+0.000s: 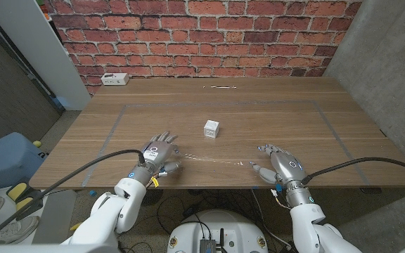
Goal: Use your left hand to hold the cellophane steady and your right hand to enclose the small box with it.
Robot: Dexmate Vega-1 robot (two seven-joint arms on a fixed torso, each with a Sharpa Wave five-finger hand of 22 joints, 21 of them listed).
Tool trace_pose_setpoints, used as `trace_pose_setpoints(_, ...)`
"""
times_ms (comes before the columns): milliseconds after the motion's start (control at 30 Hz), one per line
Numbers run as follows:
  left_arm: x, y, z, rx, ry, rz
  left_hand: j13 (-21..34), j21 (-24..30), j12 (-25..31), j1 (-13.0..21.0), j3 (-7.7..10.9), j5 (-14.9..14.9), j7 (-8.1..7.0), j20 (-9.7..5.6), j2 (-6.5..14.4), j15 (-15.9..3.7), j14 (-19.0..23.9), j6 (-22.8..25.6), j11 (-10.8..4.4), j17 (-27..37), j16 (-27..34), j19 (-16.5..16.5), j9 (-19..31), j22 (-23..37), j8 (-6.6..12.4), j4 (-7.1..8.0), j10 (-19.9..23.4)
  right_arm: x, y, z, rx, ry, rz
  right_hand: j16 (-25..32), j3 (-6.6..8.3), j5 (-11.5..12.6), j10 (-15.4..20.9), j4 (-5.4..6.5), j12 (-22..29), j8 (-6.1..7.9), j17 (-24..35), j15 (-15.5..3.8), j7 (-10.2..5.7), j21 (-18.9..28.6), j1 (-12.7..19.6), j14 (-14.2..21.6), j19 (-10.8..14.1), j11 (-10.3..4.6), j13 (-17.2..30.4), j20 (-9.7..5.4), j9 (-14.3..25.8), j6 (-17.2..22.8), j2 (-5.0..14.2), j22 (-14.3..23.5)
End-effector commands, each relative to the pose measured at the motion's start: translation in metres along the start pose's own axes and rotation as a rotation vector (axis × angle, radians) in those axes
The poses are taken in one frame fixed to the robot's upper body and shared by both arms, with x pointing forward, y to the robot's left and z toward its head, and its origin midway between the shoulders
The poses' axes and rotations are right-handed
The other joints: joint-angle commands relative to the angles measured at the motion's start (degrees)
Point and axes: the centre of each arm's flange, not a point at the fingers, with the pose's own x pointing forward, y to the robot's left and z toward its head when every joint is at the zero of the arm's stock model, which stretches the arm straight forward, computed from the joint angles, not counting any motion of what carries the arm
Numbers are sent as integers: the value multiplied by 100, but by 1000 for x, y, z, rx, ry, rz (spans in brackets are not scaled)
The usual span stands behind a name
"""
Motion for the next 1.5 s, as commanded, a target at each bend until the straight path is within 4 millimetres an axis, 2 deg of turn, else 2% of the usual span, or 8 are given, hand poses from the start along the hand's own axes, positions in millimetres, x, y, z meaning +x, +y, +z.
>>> trace_pose_setpoints(33,-10,5,5,153,2,-163,-15,12,68,115,-117,146,-452,2,-236,47,-111,540,-131,11,36,-82,-192,4,44,-157,-95,1,0,1,-2,-9,-7,10,-33,-6,32,-2,-20,-9,-2,-151,19,-7,-58,-2,34,45,7,30,17,13,5,28)
trace_pose_setpoints(167,-13,3,7,204,16,-171,-33,40,127,336,-133,182,-487,-72,-251,1,-98,1303,-211,9,62,-59,-294,4,282,-286,-12,1,1,2,-5,-14,-5,14,-31,-1,32,2,-22,-11,-4,-151,12,-14,-68,11,39,30,7,27,17,15,17,29)
trace_pose_setpoints(267,-14,1,7,234,40,-181,-42,41,94,406,-175,199,-639,-74,-236,-9,-146,673,-195,11,53,-77,-399,3,-54,-293,-134,1,1,3,-2,-12,-6,12,-31,2,34,3,-22,-12,-7,-150,26,-19,-73,8,43,34,7,25,17,16,18,29)
trace_pose_setpoints(500,-10,-3,4,260,67,-172,-51,33,70,451,-171,157,-584,-52,-38,63,-251,-339,-115,9,44,-147,-581,4,-637,-254,-345,1,2,5,-5,-12,-7,11,-23,12,36,-3,-24,-15,-15,-157,25,-32,-72,13,54,36,7,24,17,22,31,29)
trace_pose_setpoints(733,-1,-14,3,268,74,-238,-53,44,103,528,-148,162,-609,-75,12,17,-226,-102,-159,6,56,-129,-621,2,-575,-284,-302,-1,1,5,-8,-6,-9,10,-20,19,44,-12,-24,-14,-24,-150,21,-46,-70,23,56,39,7,16,16,35,31,30)
trace_pose_setpoints(1033,11,-26,1,252,79,-335,-60,48,98,783,36,128,-326,-101,369,13,-356,-83,-88,6,27,-148,-689,8,-633,-319,-373,2,-1,7,-24,-12,-8,7,-16,28,59,-20,-21,-17,-34,-152,13,-60,-72,27,68,23,8,14,16,39,34,30)
trace_pose_setpoints(1133,14,-31,1,245,75,-355,-67,69,147,914,143,58,-195,-138,593,-20,-327,288,-109,-5,49,-117,-735,10,-543,-339,-282,3,-2,8,-32,-12,-7,5,-14,31,65,-22,-20,-17,-36,-156,12,-64,-72,25,71,27,8,15,16,44,36,30)
trace_pose_setpoints(1500,24,-48,-1,234,68,-355,-89,152,305,1052,208,-10,-40,-199,788,-206,0,1366,-256,-26,108,135,-819,4,-298,-387,209,6,-5,9,-51,-12,-3,4,-7,41,68,-31,-23,-19,-44,-164,13,-82,-72,30,80,29,8,17,16,53,45,30)
